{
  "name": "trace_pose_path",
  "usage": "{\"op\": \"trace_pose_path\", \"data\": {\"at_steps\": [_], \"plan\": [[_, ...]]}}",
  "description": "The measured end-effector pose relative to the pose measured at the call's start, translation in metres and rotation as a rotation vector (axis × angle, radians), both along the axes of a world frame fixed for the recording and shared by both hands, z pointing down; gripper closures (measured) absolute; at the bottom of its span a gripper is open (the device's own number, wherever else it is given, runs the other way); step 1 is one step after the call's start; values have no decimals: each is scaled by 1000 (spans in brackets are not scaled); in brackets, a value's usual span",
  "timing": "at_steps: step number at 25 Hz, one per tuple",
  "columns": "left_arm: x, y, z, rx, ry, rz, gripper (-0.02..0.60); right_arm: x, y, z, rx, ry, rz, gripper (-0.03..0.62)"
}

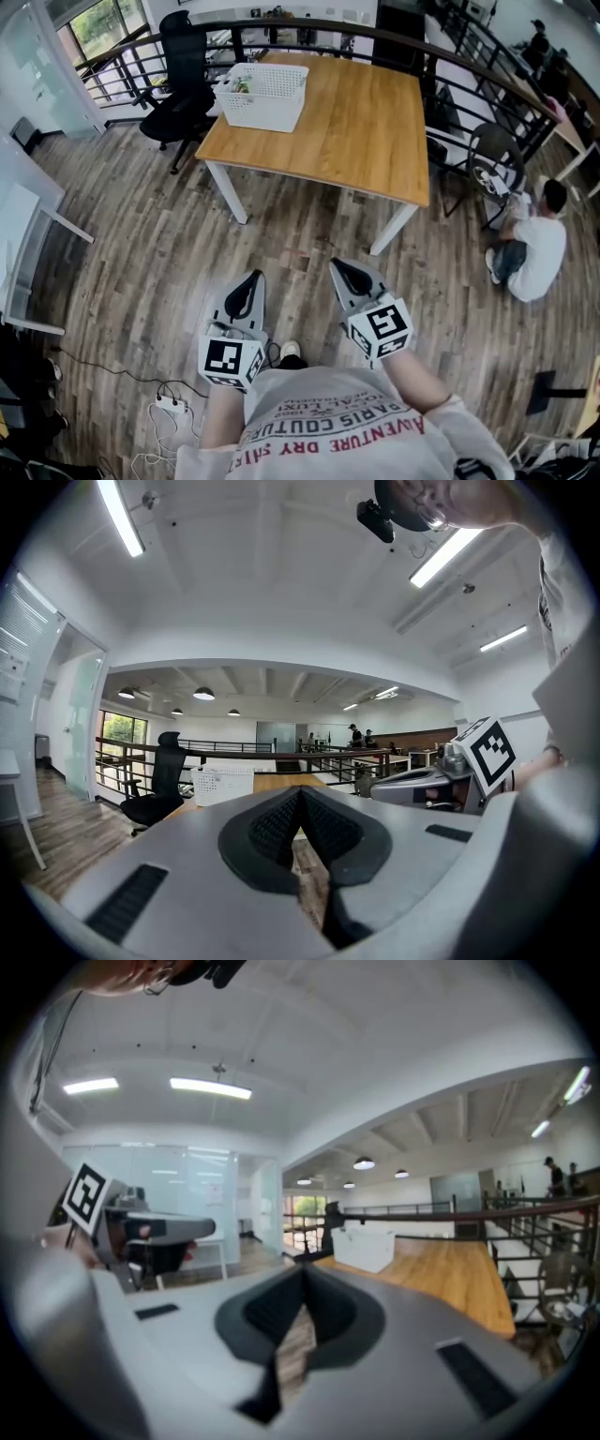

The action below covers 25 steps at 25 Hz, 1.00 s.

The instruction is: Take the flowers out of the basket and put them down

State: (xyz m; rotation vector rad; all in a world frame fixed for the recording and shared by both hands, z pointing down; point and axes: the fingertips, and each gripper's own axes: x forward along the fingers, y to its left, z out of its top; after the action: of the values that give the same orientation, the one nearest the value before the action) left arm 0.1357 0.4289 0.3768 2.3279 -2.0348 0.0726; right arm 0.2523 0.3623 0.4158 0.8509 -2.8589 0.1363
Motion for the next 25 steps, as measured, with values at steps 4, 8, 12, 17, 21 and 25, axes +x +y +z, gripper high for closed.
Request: {"op": "trace_pose_path", "data": {"at_steps": [4,8,12,17,21,25], "plan": [[-58,-24,3,-9,-8,4,555,-52,-25,3,-9,-10,25,566],[-107,-39,1,-10,-3,0,555,-97,-41,2,-20,-8,39,566],[-139,-52,7,-19,19,-14,555,-126,-58,6,-15,15,45,566],[-168,-75,25,-43,33,-49,555,-154,-88,18,-28,32,26,566],[-187,-109,32,-49,35,-83,555,-178,-126,28,-39,33,-20,566],[-206,-163,36,-58,23,-109,555,-200,-188,31,-43,24,-40,566]]}}
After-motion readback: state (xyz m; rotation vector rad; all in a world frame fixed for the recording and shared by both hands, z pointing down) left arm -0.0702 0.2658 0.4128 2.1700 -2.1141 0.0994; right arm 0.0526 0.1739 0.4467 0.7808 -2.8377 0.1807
